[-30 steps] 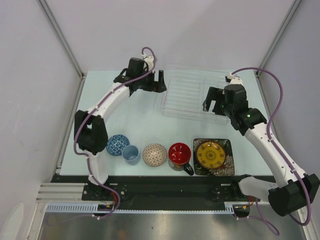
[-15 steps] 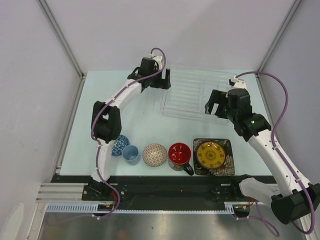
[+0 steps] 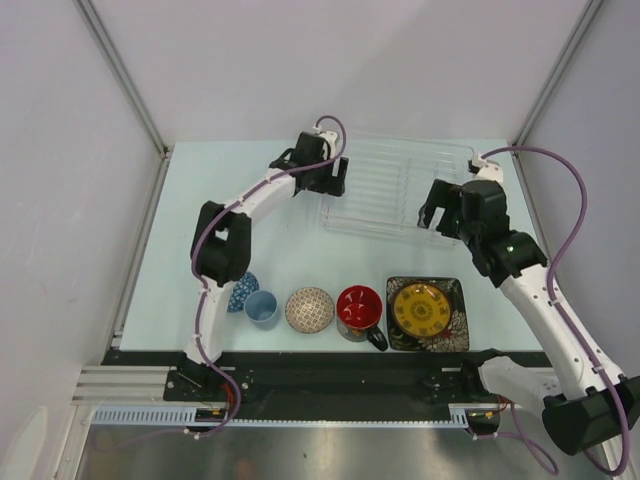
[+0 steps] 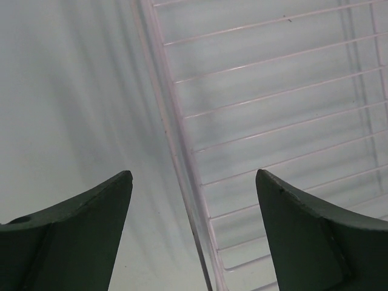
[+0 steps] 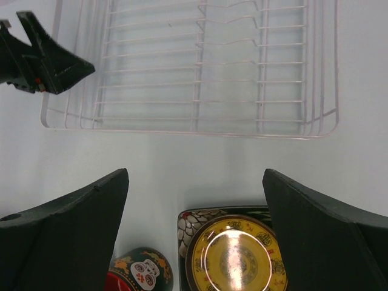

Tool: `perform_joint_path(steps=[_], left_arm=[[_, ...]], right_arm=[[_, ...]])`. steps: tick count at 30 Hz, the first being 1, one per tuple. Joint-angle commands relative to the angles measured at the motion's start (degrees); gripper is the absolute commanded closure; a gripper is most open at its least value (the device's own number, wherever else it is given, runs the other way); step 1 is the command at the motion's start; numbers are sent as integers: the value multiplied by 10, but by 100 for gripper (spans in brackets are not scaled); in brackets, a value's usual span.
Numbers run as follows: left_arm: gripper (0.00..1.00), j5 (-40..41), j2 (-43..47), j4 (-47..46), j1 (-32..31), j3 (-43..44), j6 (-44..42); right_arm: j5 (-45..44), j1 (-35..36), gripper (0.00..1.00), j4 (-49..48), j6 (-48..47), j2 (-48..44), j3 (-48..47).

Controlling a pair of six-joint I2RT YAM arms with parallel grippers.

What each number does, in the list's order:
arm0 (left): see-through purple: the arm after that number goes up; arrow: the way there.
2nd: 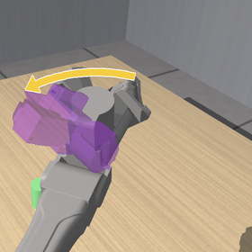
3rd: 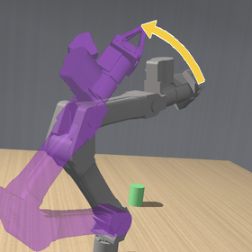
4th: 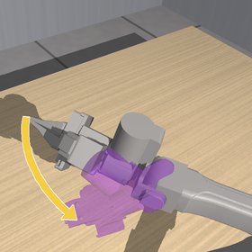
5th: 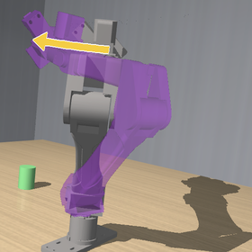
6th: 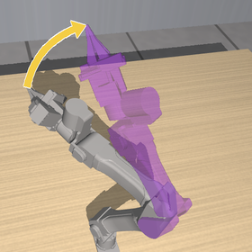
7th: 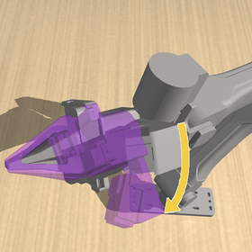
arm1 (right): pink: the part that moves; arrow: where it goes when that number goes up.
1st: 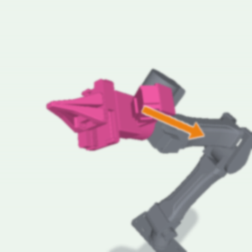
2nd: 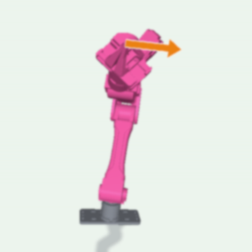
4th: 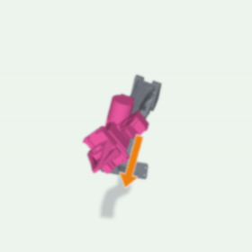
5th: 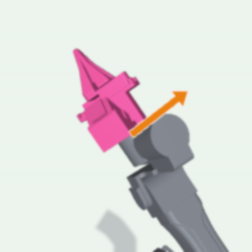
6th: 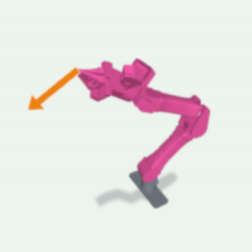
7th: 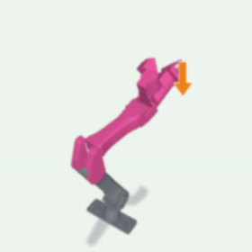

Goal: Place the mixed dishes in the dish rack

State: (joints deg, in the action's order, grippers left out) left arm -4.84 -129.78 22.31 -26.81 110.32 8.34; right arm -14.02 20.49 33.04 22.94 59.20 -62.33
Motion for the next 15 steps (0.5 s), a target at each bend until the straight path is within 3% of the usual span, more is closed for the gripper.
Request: perform_joint_path(steps=[1, 5, 10, 15], left_arm=[[15, 2, 2, 1, 14, -5, -13], [23, 4, 34, -16, 28, -55, -13], [53, 33, 76, -42, 42, -127, -15], [56, 47, 118, -50, 45, -172, -19]], right_arm=[[13, -59, 0, -5, 33, -11, 8], [90, -123, 0, -35, 47, -14, 27], [79, -135, 1, -43, 37, -3, 32], [73, -155, 1, -66, 36, 22, 50]])
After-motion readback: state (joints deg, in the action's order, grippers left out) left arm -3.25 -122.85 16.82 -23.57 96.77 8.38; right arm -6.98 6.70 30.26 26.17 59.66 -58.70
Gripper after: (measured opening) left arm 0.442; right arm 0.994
